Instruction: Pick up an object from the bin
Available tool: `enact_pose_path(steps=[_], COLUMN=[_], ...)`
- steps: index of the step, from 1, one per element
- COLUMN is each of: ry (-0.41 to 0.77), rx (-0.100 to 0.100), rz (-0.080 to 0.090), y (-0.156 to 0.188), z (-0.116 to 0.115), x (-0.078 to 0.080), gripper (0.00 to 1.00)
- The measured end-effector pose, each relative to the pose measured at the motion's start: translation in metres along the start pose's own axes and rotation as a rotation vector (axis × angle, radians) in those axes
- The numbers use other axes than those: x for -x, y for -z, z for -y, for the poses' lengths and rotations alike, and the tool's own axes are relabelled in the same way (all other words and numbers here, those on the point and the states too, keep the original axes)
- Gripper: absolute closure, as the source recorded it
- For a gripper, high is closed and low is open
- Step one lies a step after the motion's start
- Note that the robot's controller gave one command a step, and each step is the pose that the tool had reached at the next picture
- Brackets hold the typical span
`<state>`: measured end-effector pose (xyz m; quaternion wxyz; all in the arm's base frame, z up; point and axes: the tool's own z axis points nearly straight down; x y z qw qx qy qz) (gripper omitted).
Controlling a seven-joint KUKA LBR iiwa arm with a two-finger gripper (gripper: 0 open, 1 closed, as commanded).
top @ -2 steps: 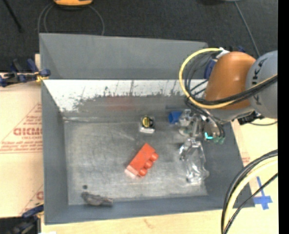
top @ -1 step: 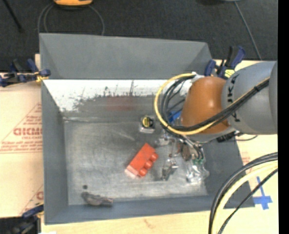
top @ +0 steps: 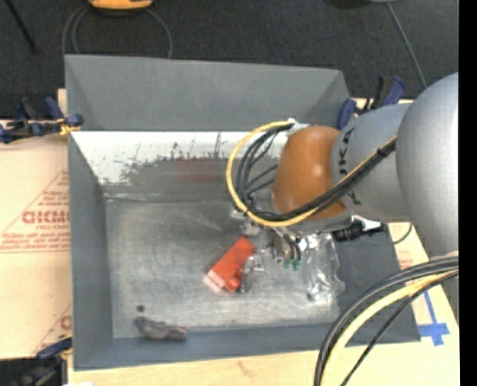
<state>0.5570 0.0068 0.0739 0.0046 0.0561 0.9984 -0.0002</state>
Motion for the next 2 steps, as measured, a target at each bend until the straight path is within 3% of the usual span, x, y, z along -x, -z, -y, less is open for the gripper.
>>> enact_pose_path(steps=[1, 2], ry=[0.003, 0.383], rx=[-0.001, 0.0], rz=[0.006, 0.002], y=[0.002, 0.182], z=[0.0, -0.016], x=[0.002, -0.004], gripper=[1.0, 1.0])
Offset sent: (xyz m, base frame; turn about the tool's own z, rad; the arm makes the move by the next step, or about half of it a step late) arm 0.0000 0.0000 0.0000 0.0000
